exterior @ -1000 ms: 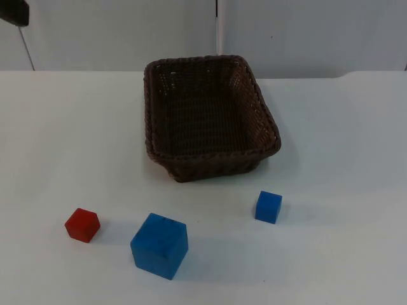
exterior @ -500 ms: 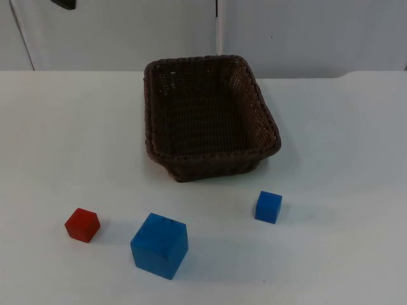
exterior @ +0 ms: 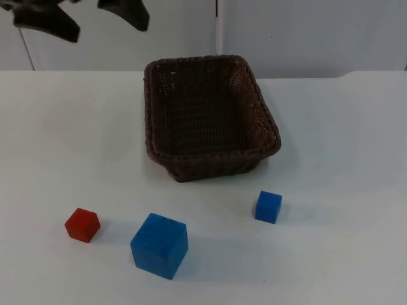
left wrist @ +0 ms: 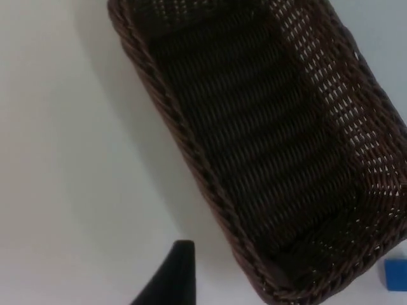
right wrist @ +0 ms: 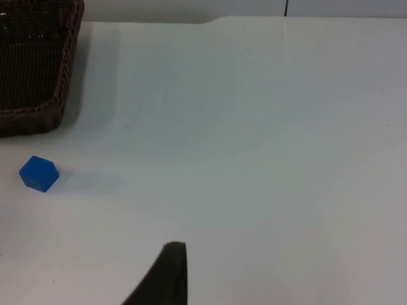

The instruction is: Pick up the basket with the left hand and place the largest block into the basket with the right hand.

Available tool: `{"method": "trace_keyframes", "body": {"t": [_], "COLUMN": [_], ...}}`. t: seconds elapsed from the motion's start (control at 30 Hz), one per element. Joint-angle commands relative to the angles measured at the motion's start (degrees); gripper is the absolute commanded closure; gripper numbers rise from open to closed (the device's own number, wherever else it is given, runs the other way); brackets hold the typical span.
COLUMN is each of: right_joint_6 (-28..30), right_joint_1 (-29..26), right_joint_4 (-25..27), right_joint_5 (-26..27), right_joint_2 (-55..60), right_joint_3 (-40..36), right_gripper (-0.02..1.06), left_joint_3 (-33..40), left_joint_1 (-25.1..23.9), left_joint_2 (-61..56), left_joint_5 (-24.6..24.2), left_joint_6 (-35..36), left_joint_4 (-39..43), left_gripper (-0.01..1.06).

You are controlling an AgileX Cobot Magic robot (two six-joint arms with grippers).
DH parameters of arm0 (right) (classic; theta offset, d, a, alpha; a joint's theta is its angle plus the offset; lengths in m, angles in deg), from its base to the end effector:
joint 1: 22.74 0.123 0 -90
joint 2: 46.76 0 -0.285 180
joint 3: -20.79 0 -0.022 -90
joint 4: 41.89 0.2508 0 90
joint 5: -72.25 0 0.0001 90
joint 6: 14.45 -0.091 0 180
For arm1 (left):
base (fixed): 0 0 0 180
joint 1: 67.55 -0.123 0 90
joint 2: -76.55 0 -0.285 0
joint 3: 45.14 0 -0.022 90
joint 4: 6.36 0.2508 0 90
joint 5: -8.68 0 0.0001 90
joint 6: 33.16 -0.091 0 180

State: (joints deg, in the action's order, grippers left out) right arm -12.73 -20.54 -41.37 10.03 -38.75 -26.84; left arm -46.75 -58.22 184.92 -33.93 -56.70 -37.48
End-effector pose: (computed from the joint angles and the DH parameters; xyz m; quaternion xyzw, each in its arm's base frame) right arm -0.0072 0.0005 0.2798 -0.0296 0.8560 0.0067 0.5161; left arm 0.3749 -0.0939 0.2724 0.1263 0.9315 -0.1941 0.2806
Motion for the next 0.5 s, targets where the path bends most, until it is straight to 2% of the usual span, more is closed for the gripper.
{"method": "trace_keyframes", "body": {"t": [0.0,0.47], "right_joint_6": [0.4,0.4], "right_joint_1": [-0.4,-0.4], "right_joint_4": [0.0,0.0], "right_joint_5": [0.5,0.5], "right_joint_2": [-0.2,-0.2], "right_joint_3": [-0.2,-0.2], "right_gripper": [-0.01,-0.01], "left_joint_3": [-1.4,-14.4], "left_joint_1": [0.9,2.1], "left_joint_2": [1.6,17.4], "left_joint_5": [-0.4,-4.9], "left_joint_6": [0.0,5.6], "left_joint_4": [-0.9,-0.8], "left_gripper": [0.0,0.0]}}
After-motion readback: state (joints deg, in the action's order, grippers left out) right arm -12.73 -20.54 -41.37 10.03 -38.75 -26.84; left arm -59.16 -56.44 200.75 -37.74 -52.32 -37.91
